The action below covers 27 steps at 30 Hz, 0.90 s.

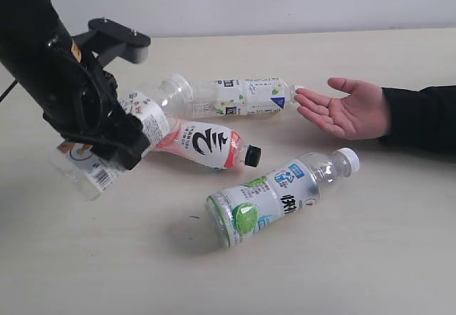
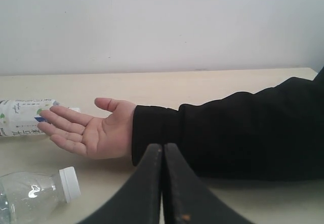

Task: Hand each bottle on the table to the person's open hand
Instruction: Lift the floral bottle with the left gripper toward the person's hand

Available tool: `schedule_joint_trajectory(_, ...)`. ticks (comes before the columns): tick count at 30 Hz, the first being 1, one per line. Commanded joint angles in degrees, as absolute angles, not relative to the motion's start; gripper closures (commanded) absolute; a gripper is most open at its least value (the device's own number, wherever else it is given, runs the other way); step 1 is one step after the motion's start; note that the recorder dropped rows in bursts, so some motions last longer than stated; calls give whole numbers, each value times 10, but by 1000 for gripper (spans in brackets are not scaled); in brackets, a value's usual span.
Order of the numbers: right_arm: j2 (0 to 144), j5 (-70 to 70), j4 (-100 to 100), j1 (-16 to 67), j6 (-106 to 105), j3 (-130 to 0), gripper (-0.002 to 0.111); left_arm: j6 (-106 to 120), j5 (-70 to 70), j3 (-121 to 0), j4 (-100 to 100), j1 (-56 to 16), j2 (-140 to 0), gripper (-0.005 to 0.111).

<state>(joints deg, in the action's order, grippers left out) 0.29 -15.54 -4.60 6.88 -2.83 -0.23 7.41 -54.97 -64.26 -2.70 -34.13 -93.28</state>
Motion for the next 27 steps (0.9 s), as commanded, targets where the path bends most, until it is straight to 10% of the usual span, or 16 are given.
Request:
schedule_joint_trajectory(1, 0, -153, -44, 66, -29, 0, 108, -61, -558, -685, -38, -376, -925, 107)
schedule_joint_trajectory(13, 0, -153, -44, 66, -29, 0, 108, -246, -475, -802, -38, -526, -966, 107)
schedule_joint_trajectory(27, 0, -153, -44, 66, -29, 0, 108, -395, -459, -1088, -36, -543, -1188, 107)
